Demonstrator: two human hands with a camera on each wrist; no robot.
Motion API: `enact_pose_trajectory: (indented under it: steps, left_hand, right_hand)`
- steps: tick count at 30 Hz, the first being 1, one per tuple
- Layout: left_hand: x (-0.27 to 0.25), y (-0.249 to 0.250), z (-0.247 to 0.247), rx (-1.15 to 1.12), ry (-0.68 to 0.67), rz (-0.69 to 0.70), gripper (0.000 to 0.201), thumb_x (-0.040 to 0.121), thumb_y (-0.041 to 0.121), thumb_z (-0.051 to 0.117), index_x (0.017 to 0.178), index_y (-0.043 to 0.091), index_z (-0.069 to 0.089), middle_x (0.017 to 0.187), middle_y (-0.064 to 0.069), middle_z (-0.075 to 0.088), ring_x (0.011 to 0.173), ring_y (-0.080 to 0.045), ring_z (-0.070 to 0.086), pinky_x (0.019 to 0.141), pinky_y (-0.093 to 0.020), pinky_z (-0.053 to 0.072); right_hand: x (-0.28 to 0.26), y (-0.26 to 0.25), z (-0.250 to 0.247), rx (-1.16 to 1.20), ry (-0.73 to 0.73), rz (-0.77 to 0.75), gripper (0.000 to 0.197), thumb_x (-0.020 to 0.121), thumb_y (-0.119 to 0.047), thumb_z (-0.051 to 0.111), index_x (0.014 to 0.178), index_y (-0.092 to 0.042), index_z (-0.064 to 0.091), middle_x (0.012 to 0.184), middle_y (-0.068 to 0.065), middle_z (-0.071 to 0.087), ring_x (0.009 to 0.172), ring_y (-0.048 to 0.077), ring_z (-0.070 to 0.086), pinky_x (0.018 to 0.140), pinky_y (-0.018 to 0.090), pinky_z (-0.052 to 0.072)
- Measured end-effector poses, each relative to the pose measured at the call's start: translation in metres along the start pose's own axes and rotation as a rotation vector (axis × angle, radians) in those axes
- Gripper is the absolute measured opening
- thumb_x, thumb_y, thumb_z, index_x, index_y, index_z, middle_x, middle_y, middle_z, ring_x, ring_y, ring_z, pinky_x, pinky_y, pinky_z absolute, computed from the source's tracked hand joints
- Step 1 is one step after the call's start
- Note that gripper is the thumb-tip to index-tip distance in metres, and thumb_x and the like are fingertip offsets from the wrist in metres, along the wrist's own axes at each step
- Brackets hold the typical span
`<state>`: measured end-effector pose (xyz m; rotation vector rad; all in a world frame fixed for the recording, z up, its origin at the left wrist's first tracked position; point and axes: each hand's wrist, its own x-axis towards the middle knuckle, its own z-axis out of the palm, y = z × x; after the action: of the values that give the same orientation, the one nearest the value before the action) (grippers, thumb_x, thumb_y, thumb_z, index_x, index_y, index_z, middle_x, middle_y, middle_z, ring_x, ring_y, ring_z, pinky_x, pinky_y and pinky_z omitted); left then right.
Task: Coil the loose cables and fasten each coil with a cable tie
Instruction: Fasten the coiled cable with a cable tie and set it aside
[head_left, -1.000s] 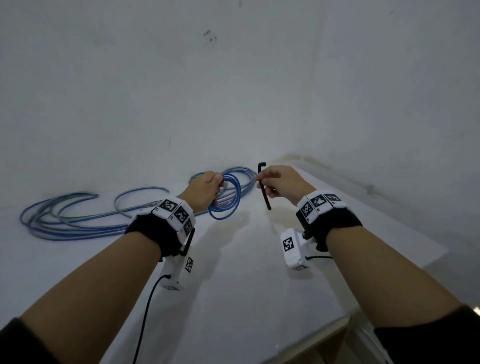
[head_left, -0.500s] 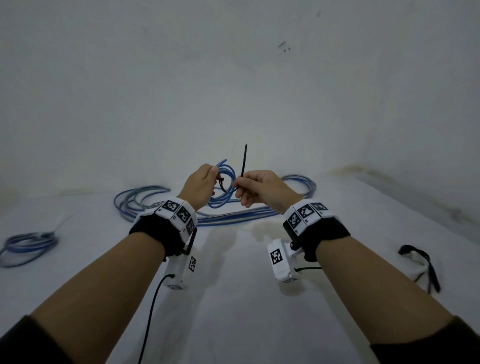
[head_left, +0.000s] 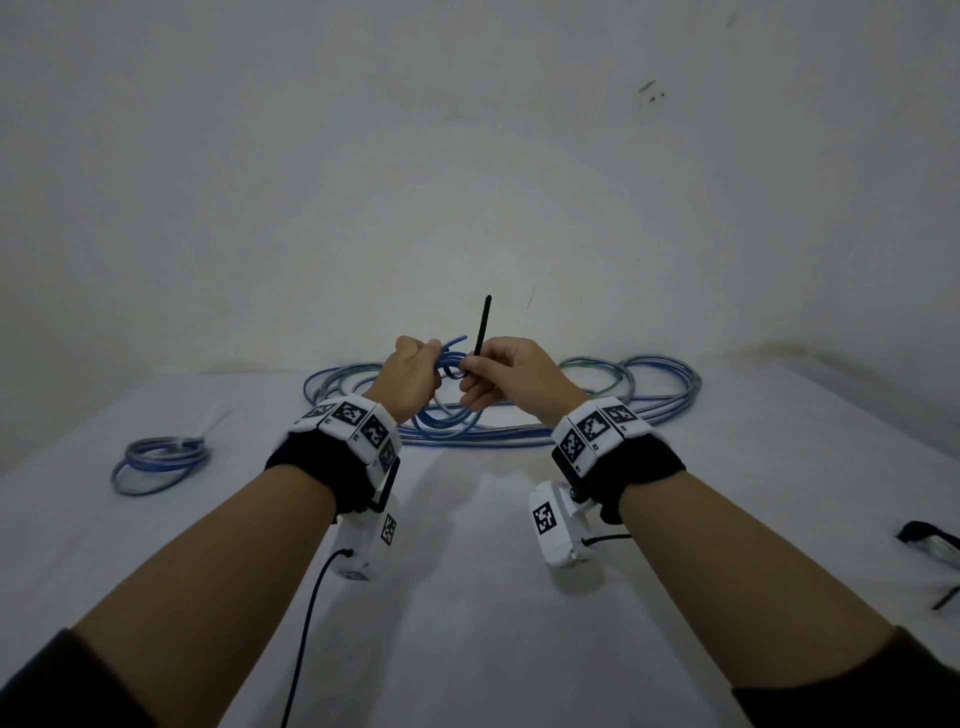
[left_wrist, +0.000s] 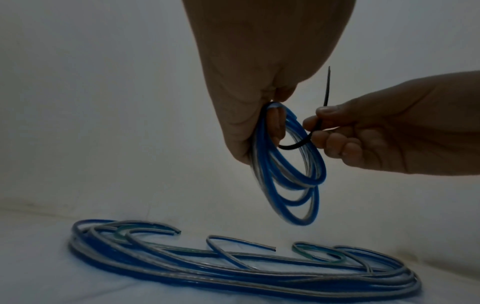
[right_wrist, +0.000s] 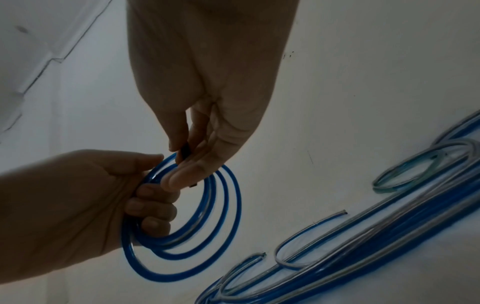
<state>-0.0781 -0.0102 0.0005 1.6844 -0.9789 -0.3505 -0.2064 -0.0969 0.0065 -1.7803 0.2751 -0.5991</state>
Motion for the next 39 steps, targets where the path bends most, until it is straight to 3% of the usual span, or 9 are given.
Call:
enact_pose_trajectory:
  steps: [4,7,10,13,17,25,29,34,39]
  left_hand:
    - [-0.002,-0.002,-0.006,-0.045,-0.054,-0.038,0.033,0.098,0.017,0.026,0.069,0.008,0.039,0.033,0.009,0.033,0.027,-0.006,0.027,0.046,-0.026,0.027]
    - [-0.005,0.001,-0.009,-0.019,-0.076,-0.003,0.037,0.097,0.011,0.027,0.061,0.013,0.034,0.034,0.01,0.03,0.03,-0.007,0.026,0.044,-0.024,0.027]
    - [-0.003,0.0,-0.014,0.023,-0.06,0.01,0.032,0.098,0.015,0.032,0.066,0.013,0.034,0.049,0.001,0.035,0.035,-0.007,0.031,0.04,-0.021,0.028]
    - [-0.004,-0.003,-0.014,0.132,-0.015,0.044,0.027,0.099,0.025,0.039,0.075,0.013,0.037,0.062,-0.001,0.05,0.051,-0.014,0.04,0.053,-0.028,0.033]
    - [-0.007,-0.004,-0.014,0.244,0.055,0.108,0.026,0.097,0.024,0.043,0.072,0.021,0.037,0.08,-0.008,0.058,0.07,-0.021,0.046,0.07,-0.034,0.037]
    - [-0.011,0.008,-0.015,0.096,0.22,0.193,0.016,0.09,0.019,0.058,0.077,0.02,0.049,0.07,0.009,0.054,0.069,-0.012,0.051,0.079,-0.038,0.047]
    - [-0.011,0.009,-0.015,0.127,0.226,0.252,0.006,0.091,0.012,0.055,0.085,0.011,0.053,0.071,0.01,0.052,0.068,-0.01,0.049,0.074,-0.032,0.044]
    - [-0.013,0.006,-0.015,0.141,0.206,0.294,0.022,0.091,0.009,0.054,0.074,0.023,0.048,0.071,0.01,0.053,0.065,-0.003,0.048,0.061,-0.015,0.038]
    - [-0.013,0.006,-0.012,0.146,0.195,0.317,0.015,0.091,0.008,0.054,0.08,0.017,0.05,0.071,0.009,0.052,0.064,-0.002,0.048,0.059,-0.009,0.038]
  right_hand:
    - [0.003,0.0,0.011,0.04,-0.003,-0.026,0.009,0.093,-0.002,0.051,0.096,0.004,0.057,0.076,0.017,0.063,0.058,0.014,0.068,0.063,0.025,0.059]
    - [0.003,-0.001,0.015,0.069,-0.018,-0.041,0.011,0.093,0.0,0.05,0.1,0.004,0.057,0.079,0.017,0.064,0.061,0.012,0.068,0.067,0.025,0.058]
    - [-0.001,-0.004,0.015,0.084,-0.03,-0.042,0.02,0.096,-0.012,0.05,0.1,0.004,0.06,0.081,0.016,0.065,0.065,0.016,0.068,0.067,0.026,0.059]
    - [0.001,-0.007,0.015,0.084,0.031,-0.091,0.03,0.095,-0.022,0.051,0.098,0.004,0.065,0.083,0.02,0.061,0.059,0.017,0.061,0.057,0.025,0.056]
    - [0.001,-0.015,0.014,0.186,0.093,-0.148,0.008,0.092,-0.006,0.054,0.092,-0.003,0.06,0.082,0.012,0.061,0.055,0.011,0.056,0.051,0.02,0.05]
    - [0.0,-0.012,0.019,0.256,0.163,-0.122,0.013,0.094,-0.009,0.051,0.081,-0.008,0.051,0.064,0.009,0.052,0.037,0.009,0.03,0.038,0.018,0.025]
    - [0.0,-0.009,0.02,0.233,0.186,-0.059,0.011,0.092,-0.008,0.054,0.083,-0.002,0.054,0.062,0.01,0.052,0.037,0.008,0.031,0.039,0.018,0.025]
    - [0.0,-0.009,0.02,0.199,0.189,0.001,0.012,0.09,-0.005,0.057,0.079,-0.002,0.056,0.06,0.011,0.053,0.038,0.01,0.031,0.041,0.02,0.025]
    - [-0.001,-0.01,0.019,0.2,0.192,0.016,0.012,0.09,-0.006,0.057,0.079,0.0,0.057,0.059,0.012,0.054,0.037,0.01,0.031,0.038,0.018,0.026]
